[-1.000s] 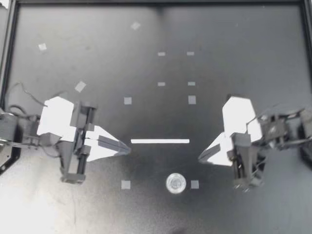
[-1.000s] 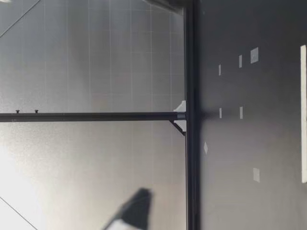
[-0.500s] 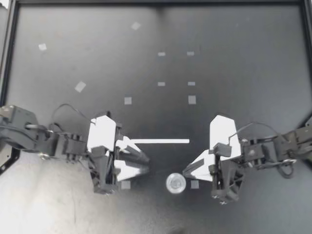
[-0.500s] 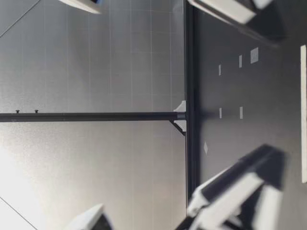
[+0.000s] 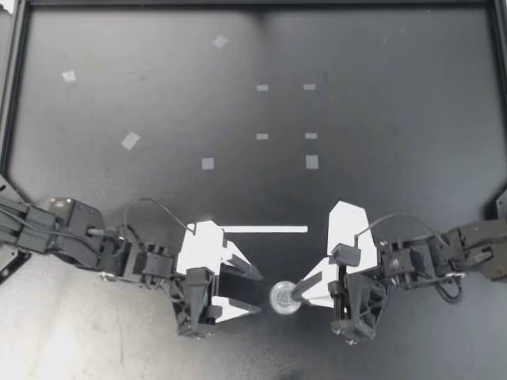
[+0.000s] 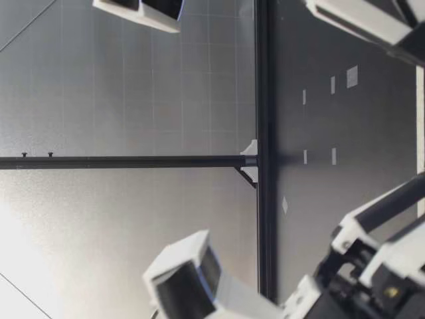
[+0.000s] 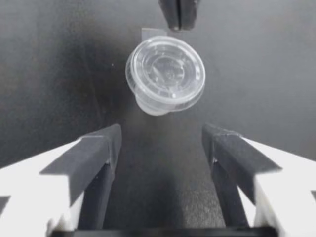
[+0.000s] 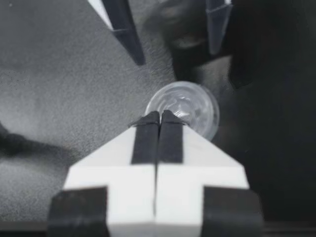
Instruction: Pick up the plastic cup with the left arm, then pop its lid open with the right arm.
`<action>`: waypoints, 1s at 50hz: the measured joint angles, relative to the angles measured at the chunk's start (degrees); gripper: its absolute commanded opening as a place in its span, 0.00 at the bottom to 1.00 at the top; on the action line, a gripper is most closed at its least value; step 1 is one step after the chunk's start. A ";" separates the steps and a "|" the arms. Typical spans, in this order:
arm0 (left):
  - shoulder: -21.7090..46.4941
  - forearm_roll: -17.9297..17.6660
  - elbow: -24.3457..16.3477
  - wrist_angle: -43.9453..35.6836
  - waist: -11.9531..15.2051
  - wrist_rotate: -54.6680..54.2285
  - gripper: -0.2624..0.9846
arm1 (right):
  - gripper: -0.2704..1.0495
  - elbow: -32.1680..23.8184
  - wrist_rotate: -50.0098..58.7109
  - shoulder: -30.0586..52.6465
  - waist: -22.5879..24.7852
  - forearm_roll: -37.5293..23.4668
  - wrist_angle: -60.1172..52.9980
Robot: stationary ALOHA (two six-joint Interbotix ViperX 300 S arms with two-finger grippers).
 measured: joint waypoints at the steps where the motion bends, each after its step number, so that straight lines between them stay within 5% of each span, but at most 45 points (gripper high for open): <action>1: 0.26 0.00 -0.26 0.09 0.00 0.00 0.68 | 0.11 0.00 0.00 0.09 0.09 0.00 0.00; 50: 4.57 0.00 -5.54 0.00 0.00 0.35 0.68 | 0.11 0.00 1.23 3.43 0.35 -0.09 -0.53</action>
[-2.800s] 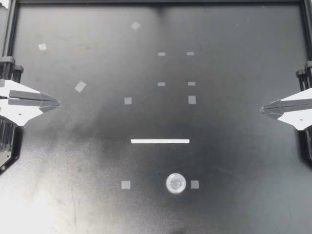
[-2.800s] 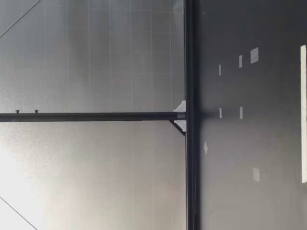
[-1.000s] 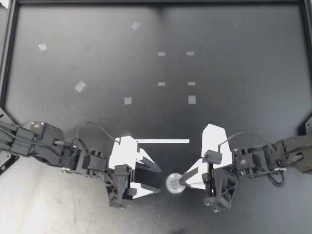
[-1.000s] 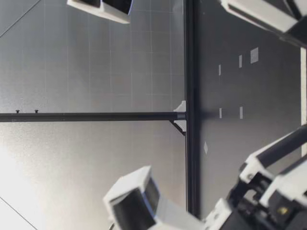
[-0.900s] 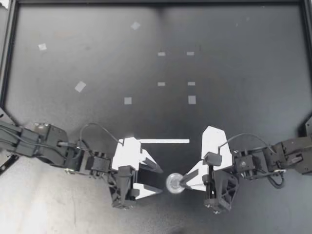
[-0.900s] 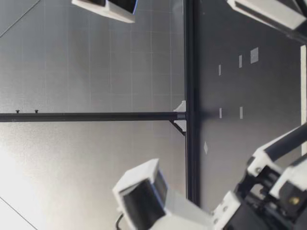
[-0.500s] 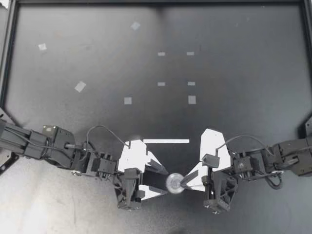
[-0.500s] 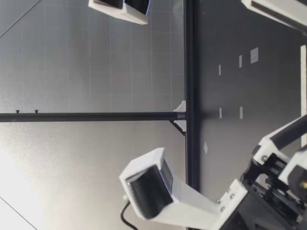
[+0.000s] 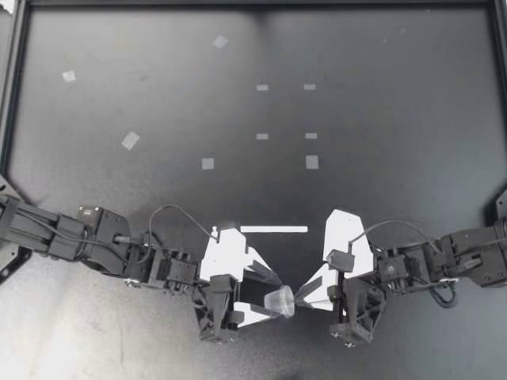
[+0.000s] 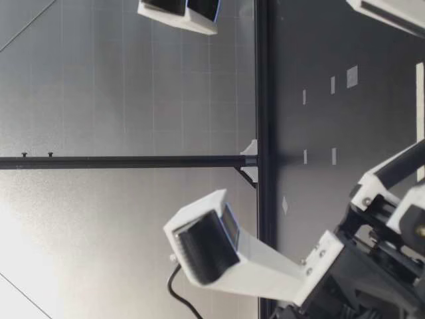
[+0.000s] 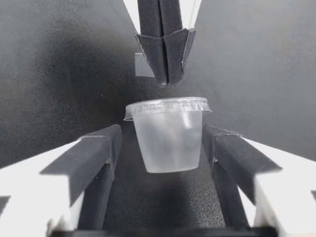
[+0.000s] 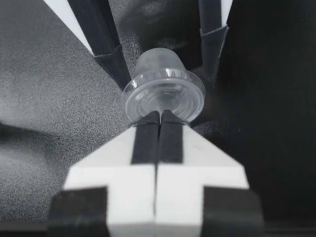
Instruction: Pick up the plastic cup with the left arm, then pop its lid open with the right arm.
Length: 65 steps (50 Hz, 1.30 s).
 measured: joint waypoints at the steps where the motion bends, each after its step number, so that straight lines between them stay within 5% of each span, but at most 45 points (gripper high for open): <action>1: 0.00 0.00 -0.09 0.18 0.09 0.00 0.67 | 0.11 0.00 0.00 0.00 0.00 0.00 0.09; 20: 0.35 0.00 -1.49 4.48 0.09 -0.09 0.65 | 0.11 0.00 0.09 0.00 0.00 0.09 0.09; 51: 0.70 0.00 -1.58 4.57 0.00 1.85 0.34 | 0.14 2.29 5.10 -3.60 0.00 0.18 -0.35; 57: -0.62 -0.18 -0.44 2.29 0.26 4.57 0.34 | 0.31 3.96 9.05 -7.56 0.00 0.18 -0.62; 65: -3.08 -4.13 3.34 -12.39 3.08 9.84 0.34 | 0.78 7.73 18.02 -13.01 0.00 0.18 -5.19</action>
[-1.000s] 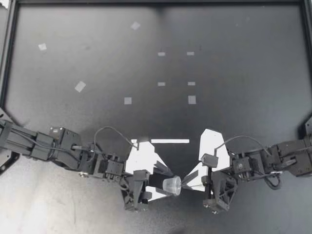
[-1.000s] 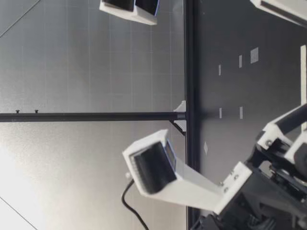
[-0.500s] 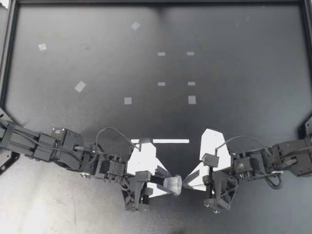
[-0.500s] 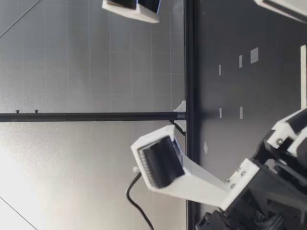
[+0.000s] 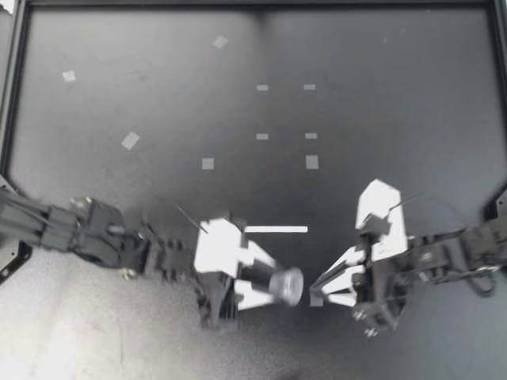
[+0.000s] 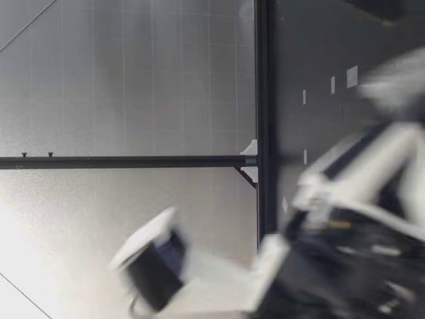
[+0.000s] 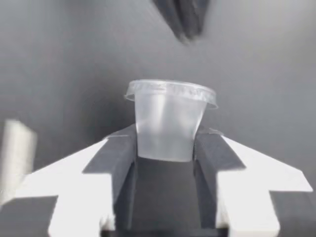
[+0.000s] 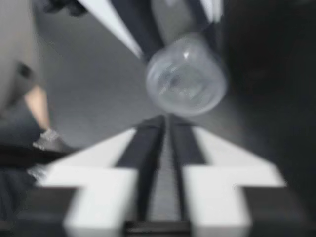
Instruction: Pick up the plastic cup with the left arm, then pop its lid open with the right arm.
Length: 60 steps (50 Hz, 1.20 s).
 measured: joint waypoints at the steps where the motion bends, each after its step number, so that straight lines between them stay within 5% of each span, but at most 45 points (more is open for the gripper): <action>1: -0.09 -0.97 0.79 -3.16 0.44 0.79 0.34 | 0.81 0.70 1.67 -0.44 0.09 0.00 -1.58; 8: -0.09 -7.03 4.48 -23.20 1.32 3.96 0.34 | 0.77 4.92 12.22 -0.62 0.18 0.09 -18.19; 15: 0.44 -7.91 5.19 -32.52 1.14 4.66 0.34 | 0.77 7.12 20.39 4.04 0.18 3.52 -39.81; 21: 0.44 -7.56 4.83 -32.08 0.53 5.19 0.34 | 0.77 7.03 23.91 7.73 -0.35 5.45 -47.11; 44: 0.44 -6.94 4.83 -30.32 -0.35 5.98 0.34 | 0.77 5.63 23.99 7.82 -1.32 5.27 -46.67; 60: 0.26 -6.59 4.66 -30.41 -0.70 6.06 0.34 | 0.77 2.55 23.64 7.82 -1.67 0.79 -46.93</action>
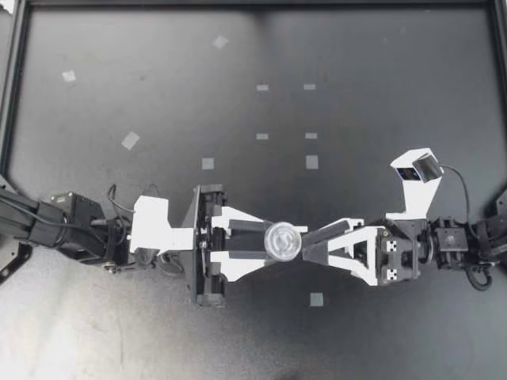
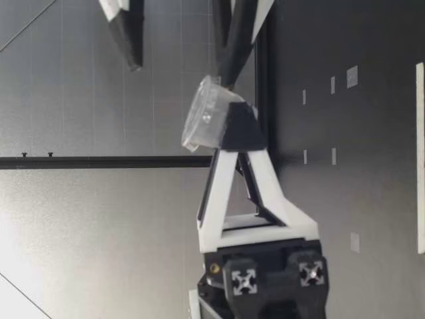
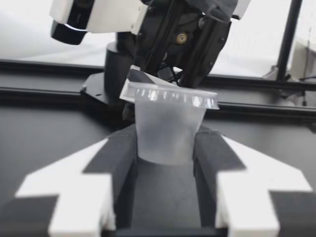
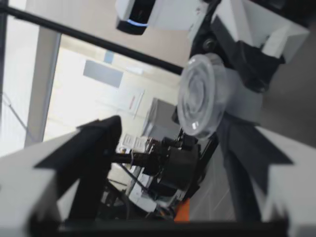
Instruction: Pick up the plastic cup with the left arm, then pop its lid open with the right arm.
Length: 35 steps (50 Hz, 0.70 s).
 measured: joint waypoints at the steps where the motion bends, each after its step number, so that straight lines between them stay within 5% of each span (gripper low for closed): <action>1: -0.09 0.00 0.00 0.00 0.00 0.00 0.34 | 0.77 0.00 -0.09 -0.09 -0.09 -0.18 -0.18; 23: -0.44 -0.26 0.79 0.26 0.00 -1.14 0.34 | 0.77 1.05 -3.96 -10.37 -3.25 -1.76 -1.67; 35: -0.44 -0.26 0.88 0.18 0.00 -1.23 0.34 | 0.76 1.32 -14.06 -13.97 -7.56 -12.30 2.11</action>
